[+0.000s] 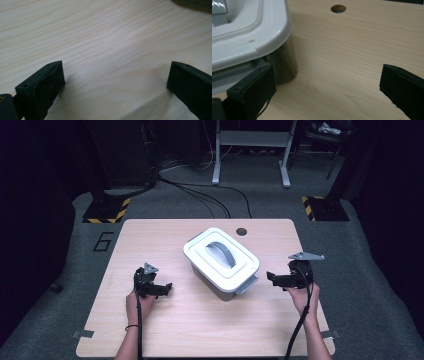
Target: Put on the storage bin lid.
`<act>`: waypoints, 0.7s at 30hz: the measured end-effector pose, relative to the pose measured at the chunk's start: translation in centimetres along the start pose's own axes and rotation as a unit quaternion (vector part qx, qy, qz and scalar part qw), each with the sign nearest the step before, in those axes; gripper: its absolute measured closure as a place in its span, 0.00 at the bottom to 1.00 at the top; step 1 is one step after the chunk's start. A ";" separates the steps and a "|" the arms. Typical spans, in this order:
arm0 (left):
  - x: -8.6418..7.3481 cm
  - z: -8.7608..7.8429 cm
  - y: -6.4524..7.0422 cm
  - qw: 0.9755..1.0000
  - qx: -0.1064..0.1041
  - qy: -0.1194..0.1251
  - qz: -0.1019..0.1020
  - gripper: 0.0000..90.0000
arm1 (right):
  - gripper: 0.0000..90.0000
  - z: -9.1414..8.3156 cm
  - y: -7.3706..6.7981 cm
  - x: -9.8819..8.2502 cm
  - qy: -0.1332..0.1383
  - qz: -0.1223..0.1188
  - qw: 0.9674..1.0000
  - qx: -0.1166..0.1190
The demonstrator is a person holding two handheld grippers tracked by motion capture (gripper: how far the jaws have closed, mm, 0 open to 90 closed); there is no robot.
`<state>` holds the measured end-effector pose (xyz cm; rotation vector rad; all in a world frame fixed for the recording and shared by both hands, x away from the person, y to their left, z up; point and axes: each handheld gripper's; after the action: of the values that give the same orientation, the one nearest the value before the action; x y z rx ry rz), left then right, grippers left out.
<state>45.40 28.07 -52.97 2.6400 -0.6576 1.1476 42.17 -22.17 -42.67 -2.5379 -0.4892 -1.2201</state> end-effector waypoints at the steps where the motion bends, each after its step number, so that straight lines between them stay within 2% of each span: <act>1: 0.0 0.0 0.0 1.000 0.000 0.000 0.000 0.01 | 0.00 0.1 0.2 -0.3 -0.002 0.003 1.000 -0.001; 13: 0.0 0.0 0.0 1.000 0.000 0.000 0.000 0.01 | 0.00 1.3 2.5 -5.3 -0.026 0.031 0.999 -0.011; 21: 0.0 0.0 0.0 1.000 0.000 0.000 0.000 0.01 | 0.00 2.5 3.3 -9.0 -0.046 0.046 0.998 -0.018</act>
<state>45.42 28.06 -52.97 2.6402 -0.6569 1.1471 40.05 -25.79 -51.68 -2.6250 -0.3680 -1.0938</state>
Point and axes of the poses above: each handheld gripper's, and its own axes: z roughly forward along the jaws, x roughly out of its top, y roughly to its right, and after that the axes turned 1 degree about y, right-handed
